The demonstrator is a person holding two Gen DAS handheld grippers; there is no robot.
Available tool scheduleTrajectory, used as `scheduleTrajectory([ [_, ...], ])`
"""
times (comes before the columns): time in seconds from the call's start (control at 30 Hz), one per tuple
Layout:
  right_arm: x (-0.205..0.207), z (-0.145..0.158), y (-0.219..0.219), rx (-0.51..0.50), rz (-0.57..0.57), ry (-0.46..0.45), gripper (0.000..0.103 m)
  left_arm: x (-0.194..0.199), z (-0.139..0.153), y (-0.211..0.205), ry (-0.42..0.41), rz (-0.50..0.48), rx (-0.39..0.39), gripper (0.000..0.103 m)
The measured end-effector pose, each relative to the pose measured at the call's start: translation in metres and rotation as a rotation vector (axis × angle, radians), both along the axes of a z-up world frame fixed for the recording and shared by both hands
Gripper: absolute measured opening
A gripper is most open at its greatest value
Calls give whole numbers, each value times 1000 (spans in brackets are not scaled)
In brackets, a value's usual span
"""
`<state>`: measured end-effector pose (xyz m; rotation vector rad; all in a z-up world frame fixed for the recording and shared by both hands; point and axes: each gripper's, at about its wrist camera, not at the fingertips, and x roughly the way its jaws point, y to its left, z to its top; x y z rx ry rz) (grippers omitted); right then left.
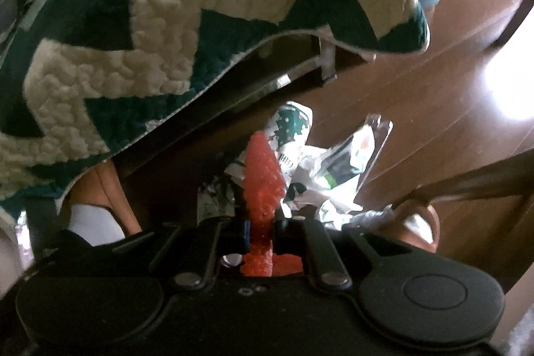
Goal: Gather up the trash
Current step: 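Grasp the red mesh net with the right gripper while the left gripper reaches into the pile, then grasp the purple snack wrapper with the left gripper while the right gripper holds the mesh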
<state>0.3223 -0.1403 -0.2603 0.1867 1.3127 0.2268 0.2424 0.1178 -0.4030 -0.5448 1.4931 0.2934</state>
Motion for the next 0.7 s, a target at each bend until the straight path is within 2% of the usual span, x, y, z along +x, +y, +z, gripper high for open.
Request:
scheduleTrajectory([
  [0.03,3,-6,-2,17,-21,24,10,8,-10,1,8,-3,7,41],
  [0.07,6,-10,-3,31,-33,42,10,14,-18,2,10,-5,10,55],
  [0.1,10,-12,-3,46,-37,55,10,21,-28,3,13,-7,11,61],
  [0.23,12,-9,2,93,-7,56,12,44,-65,15,57,39,-3,62],
  [0.33,14,-10,5,153,-6,92,13,60,-85,25,61,76,12,62],
  [0.57,13,-16,11,198,3,156,13,83,-120,12,81,-90,37,62],
  [0.7,12,-22,14,199,5,190,13,85,-129,15,78,-96,31,62],
])
